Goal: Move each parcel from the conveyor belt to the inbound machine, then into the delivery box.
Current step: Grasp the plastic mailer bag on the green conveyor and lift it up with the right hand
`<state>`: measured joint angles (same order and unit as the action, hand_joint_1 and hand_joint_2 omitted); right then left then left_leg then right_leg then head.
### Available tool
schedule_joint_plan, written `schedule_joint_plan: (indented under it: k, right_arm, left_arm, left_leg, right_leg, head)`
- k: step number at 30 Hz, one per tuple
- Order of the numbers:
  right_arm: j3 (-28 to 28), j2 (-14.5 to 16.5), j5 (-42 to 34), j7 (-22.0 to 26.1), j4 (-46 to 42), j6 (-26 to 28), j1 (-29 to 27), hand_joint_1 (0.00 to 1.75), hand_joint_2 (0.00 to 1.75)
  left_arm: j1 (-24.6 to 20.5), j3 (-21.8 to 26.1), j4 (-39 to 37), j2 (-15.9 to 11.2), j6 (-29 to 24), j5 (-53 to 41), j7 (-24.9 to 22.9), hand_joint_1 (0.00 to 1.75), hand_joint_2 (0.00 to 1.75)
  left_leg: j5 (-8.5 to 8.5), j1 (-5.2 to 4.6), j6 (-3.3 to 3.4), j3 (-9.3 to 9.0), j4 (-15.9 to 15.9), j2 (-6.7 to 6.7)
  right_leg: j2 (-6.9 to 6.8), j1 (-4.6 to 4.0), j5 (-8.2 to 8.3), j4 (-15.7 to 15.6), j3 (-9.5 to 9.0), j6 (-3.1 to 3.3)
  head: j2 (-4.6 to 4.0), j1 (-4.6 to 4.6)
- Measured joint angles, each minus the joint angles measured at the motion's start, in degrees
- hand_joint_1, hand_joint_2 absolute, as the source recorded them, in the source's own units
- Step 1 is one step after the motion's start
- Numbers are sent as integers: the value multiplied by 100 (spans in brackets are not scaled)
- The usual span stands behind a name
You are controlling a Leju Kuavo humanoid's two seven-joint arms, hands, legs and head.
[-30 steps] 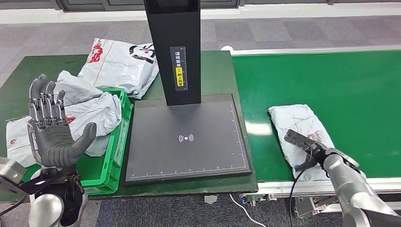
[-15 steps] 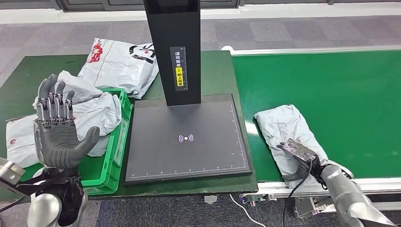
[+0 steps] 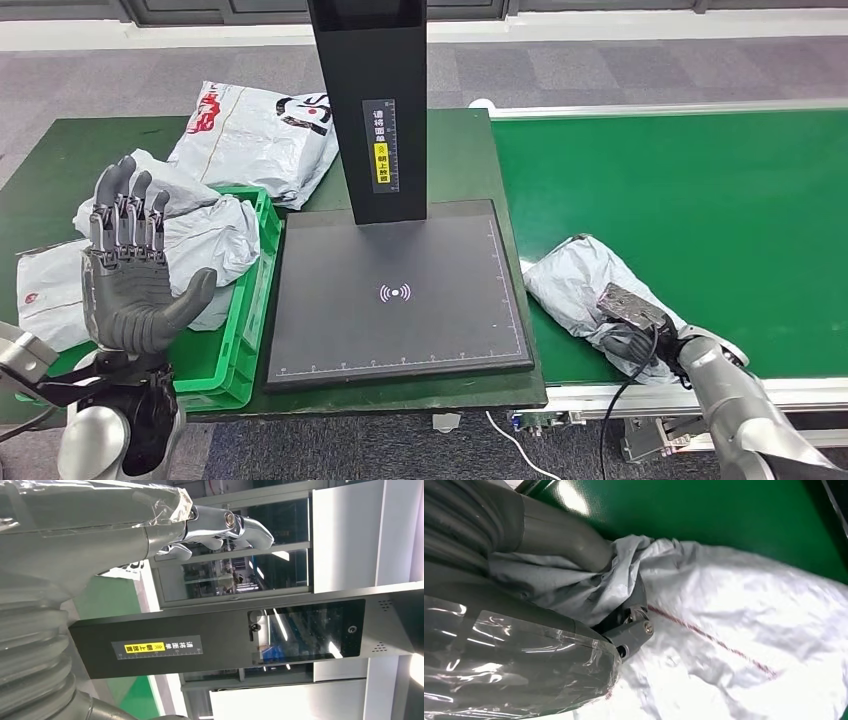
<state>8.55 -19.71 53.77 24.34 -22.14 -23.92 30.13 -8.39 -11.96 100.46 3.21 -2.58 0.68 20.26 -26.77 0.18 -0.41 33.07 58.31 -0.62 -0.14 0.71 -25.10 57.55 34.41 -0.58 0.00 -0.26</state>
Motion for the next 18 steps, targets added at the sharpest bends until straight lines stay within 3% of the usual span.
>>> schedule_joint_plan:
  k: [7, 11, 14, 18]
  right_arm:
    - [0, 16, -189, 22, -50, 338, -41, 175, 175]
    - [60, 140, -827, 293, -225, 623, -56, 175, 175]
    - [351, 449, -1842, 366, -754, 881, -145, 175, 175]
    - [934, 1180, -3477, -170, -2365, 1220, -584, 175, 175]
  left_arm:
    - [107, 22, 66, -15, -3, 0, -1, 0, 175]
    - [292, 86, 215, -17, -57, -13, 34, 0, 175]
    - [467, 149, 361, -7, -144, -103, 69, 0, 175]
    - [663, 219, 504, 65, -252, -269, 71, 0, 175]
  left_leg:
    - [-1, 0, 0, 11, -3, -4]
    - [-1, 0, 0, 20, -4, 1]
    - [0, 3, -1, 21, -6, 5]
    - [2, 9, -5, 20, -7, -13]
  right_leg:
    - [-2, 0, -2, 1, 4, 0]
    - [2, 1, -1, 2, 13, 0]
    - [6, -2, -1, 2, 17, 1]
    - [-13, -9, -7, 3, 21, 9]
  head:
    - [0, -1]
    - [0, 0]
    - [0, 0]
    - [0, -3]
